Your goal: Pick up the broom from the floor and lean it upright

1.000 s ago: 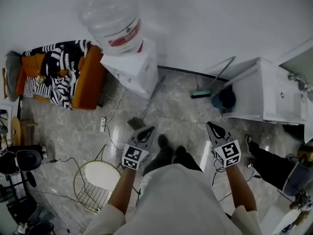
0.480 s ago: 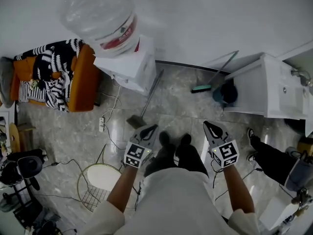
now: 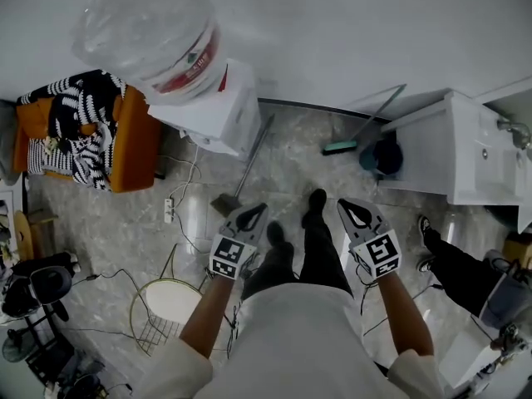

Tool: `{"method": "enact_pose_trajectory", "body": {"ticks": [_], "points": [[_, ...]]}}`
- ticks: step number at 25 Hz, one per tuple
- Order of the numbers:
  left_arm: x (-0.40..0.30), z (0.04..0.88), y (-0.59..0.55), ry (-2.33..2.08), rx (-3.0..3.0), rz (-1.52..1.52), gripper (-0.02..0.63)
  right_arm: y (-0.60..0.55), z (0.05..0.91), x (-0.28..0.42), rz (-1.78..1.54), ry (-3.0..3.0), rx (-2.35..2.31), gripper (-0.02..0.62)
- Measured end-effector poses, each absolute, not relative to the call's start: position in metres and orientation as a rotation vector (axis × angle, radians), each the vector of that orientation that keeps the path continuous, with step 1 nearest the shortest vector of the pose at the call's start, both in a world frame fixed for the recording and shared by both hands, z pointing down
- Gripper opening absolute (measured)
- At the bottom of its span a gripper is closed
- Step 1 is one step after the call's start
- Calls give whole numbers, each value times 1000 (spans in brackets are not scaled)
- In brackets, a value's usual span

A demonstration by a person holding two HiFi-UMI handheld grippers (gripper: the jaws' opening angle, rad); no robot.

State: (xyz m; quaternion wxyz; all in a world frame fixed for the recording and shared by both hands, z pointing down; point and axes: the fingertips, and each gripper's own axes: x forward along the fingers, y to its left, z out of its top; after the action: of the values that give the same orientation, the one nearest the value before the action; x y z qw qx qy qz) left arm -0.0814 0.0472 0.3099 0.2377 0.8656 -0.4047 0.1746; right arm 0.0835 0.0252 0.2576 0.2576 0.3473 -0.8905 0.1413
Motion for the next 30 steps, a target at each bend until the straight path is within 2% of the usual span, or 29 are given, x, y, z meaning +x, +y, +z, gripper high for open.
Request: {"method": "enact_pose_trajectory", "body": {"ticks": [6, 14, 30], "points": [[-66, 329, 11, -1192, 2331, 452, 11, -25, 278, 90, 362, -2450, 847, 2], [-35, 384, -40, -1194, 2326, 402, 11, -81, 347, 83, 366, -2458, 676, 2], [-29, 578, -34, -1182, 2192, 503, 11, -95, 568, 67, 601, -2432, 666, 2]]}}
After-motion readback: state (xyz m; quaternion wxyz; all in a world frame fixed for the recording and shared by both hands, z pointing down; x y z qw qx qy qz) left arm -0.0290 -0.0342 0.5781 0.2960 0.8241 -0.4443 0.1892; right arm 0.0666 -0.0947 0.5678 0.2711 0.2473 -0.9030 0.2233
